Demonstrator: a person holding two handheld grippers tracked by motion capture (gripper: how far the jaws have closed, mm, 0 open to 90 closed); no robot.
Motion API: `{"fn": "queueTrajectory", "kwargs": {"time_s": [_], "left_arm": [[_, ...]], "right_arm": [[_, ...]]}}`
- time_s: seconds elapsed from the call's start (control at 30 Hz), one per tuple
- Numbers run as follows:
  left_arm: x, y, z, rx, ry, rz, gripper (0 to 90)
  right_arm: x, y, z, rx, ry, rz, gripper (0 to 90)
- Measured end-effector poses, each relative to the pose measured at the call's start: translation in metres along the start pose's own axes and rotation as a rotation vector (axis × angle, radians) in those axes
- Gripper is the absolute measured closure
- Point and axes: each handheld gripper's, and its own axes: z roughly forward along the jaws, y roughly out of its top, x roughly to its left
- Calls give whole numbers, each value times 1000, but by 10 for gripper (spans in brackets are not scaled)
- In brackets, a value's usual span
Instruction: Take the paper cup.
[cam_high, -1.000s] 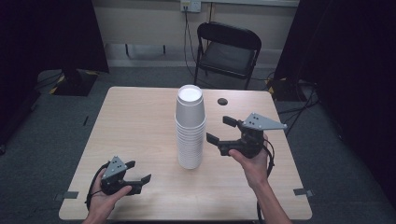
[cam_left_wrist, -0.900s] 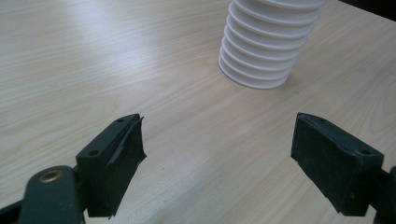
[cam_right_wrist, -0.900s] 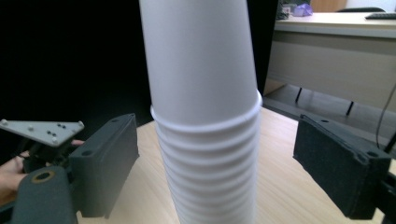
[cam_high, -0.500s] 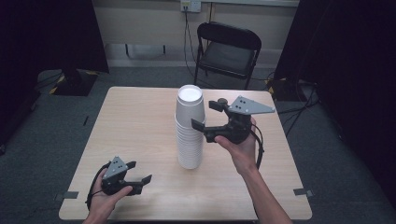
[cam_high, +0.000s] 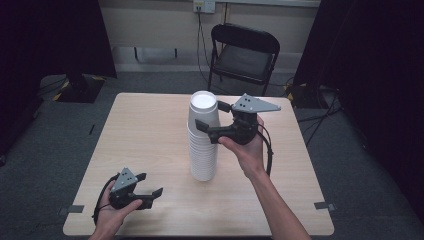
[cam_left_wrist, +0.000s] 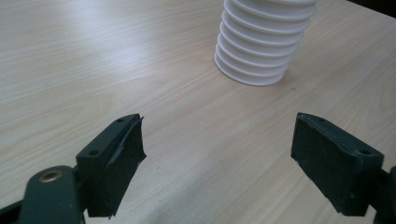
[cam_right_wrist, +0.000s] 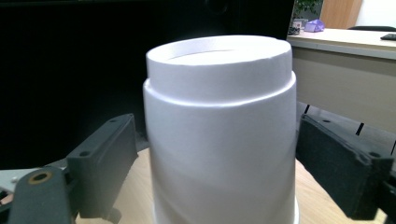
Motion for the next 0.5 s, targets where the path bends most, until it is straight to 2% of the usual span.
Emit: {"fn": "queueTrajectory", "kwargs": {"time_s": [0.3, 0.4, 0.5], "left_arm": [[-1, 0, 0, 0, -3, -1, 168], [-1, 0, 0, 0, -6, 1, 168], [-1, 0, 0, 0, -7, 2, 168]], "right_arm": [[-3, -3, 21, 43, -1, -7, 129], [-5, -6, 24, 46, 2, -1, 121], [-4, -8, 26, 50, -6, -15, 119]]}}
